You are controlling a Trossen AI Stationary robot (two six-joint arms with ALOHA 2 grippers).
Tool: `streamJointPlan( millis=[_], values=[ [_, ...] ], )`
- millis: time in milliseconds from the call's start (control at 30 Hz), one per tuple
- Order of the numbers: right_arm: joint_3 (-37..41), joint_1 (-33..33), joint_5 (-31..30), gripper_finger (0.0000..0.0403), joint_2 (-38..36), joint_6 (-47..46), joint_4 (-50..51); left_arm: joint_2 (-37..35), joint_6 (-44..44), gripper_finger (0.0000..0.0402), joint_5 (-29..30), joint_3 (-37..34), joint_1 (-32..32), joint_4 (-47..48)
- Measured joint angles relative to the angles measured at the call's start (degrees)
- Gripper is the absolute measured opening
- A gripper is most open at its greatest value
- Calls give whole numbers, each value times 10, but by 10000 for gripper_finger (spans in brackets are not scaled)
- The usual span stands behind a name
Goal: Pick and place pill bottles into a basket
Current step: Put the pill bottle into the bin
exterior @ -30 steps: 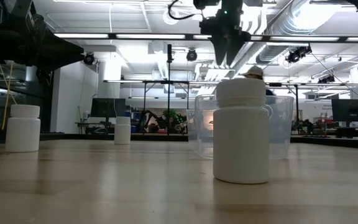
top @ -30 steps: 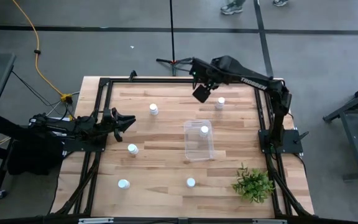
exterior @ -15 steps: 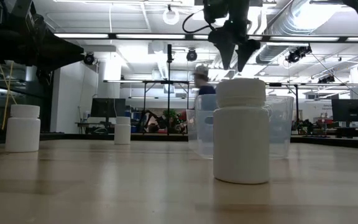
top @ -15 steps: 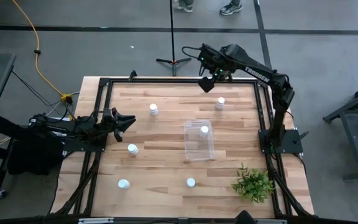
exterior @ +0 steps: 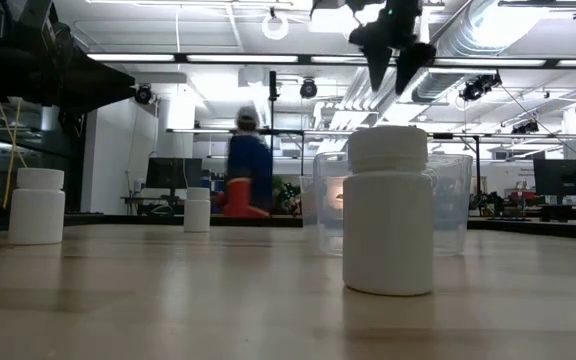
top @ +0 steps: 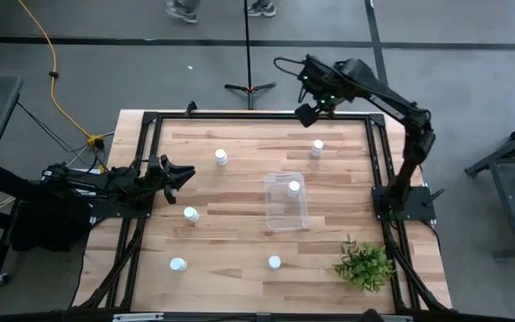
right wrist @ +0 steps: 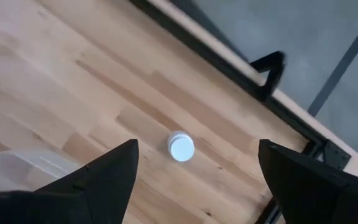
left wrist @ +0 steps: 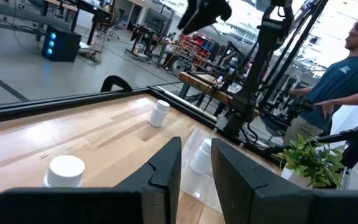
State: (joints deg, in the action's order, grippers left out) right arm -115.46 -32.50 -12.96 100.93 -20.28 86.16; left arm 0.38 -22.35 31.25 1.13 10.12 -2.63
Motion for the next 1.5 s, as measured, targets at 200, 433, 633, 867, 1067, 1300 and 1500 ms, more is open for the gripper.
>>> streamJointPlan(
  millis=[200, 433, 633, 867, 1067, 1300, 1500],
  values=[
    [111, 20, -19, 321, -104, -22, -82, 0, 0, 124, 0, 0, 0, 0],
    [372, 21, 32, 321, -242, -24, -289, 0, 0, 124, 3, 0, 0, 0],
    [545, 21, 71, 321, -299, -44, -430, 0, 0, 124, 5, 0, 0, 0],
    [645, 21, 50, 321, -300, -53, -519, 0, 0, 124, 4, 0, 0, 0],
    [675, 21, 16, 321, -300, -53, -557, 0, 0, 124, 4, 0, 0, 0],
    [695, 21, -9, 321, -295, -80, -600, 0, 0, 124, 10, 0, 0, 0],
    [696, 12, -17, 321, -253, -177, -605, 0, 0, 124, 13, 0, 0, 0]
  ],
)
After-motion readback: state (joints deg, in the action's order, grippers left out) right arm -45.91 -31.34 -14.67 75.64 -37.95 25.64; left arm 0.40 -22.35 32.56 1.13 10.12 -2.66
